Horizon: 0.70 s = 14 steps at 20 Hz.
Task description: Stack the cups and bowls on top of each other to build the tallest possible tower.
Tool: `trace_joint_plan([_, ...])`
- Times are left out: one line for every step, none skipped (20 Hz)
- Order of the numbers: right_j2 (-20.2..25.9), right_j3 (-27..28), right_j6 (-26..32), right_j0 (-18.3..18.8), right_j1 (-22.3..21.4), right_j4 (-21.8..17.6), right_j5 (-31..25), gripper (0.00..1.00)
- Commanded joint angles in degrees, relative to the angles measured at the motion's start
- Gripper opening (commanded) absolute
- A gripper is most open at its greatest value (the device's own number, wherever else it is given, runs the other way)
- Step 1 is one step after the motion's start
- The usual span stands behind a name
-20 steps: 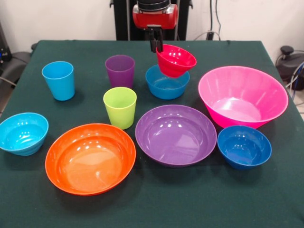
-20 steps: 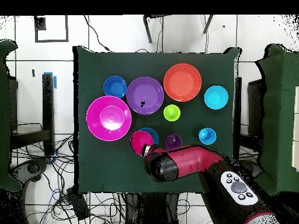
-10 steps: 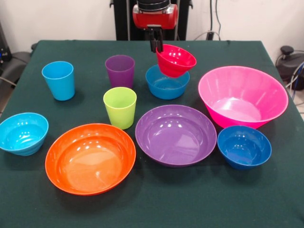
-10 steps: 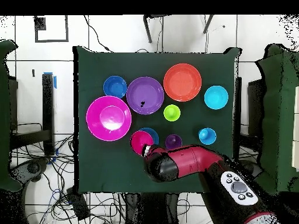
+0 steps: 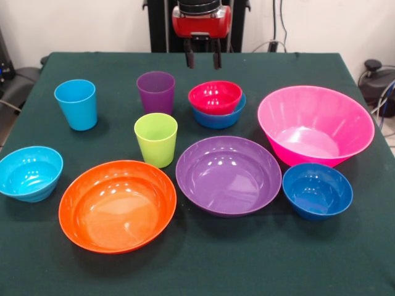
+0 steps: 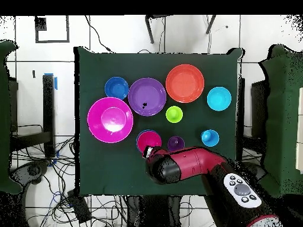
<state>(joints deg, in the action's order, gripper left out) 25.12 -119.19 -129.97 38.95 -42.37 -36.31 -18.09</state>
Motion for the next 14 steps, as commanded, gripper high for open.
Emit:
trace_joint_plan([0.79,3.60,4.80,-1.19,1.78,-5.42,0.19,1.00])
trace_joint_plan([0.99,3.32,5.01,-0.88,1.71,-4.99,-0.43,1.00])
trace_joint_plan([0.80,3.13,4.79,-0.99,1.52,-5.14,-0.15,1.00])
trace_joint_plan([0.52,3.10,4.55,-1.17,1.61,-5.37,0.16,1.00])
trace_joint_plan([0.51,3.20,4.55,-1.19,1.78,-5.42,0.21,1.00])
trace_joint_plan([0.50,3.30,4.56,-1.21,1.94,-5.47,0.27,1.00])
trace_joint_plan([0.49,3.41,4.56,-1.23,2.10,-5.52,0.32,1.00])
trace_joint_plan([0.39,3.51,4.49,-1.36,2.15,-5.62,0.40,1.00])
trace_joint_plan([0.42,3.53,4.50,-1.38,2.06,-5.63,0.43,1.00])
trace_joint_plan([0.53,3.51,4.54,-1.31,1.95,-5.56,0.31,1.00])
trace_joint_plan([0.65,3.49,4.59,-1.24,1.84,-5.50,0.19,1.00])
trace_joint_plan([0.61,3.48,4.48,-1.28,1.75,-5.53,0.21,1.00])
trace_joint_plan([0.60,3.46,4.45,-1.30,1.67,-5.53,0.19,1.00])
trace_joint_plan([0.62,3.42,4.46,-1.27,1.58,-5.53,0.16,1.00])
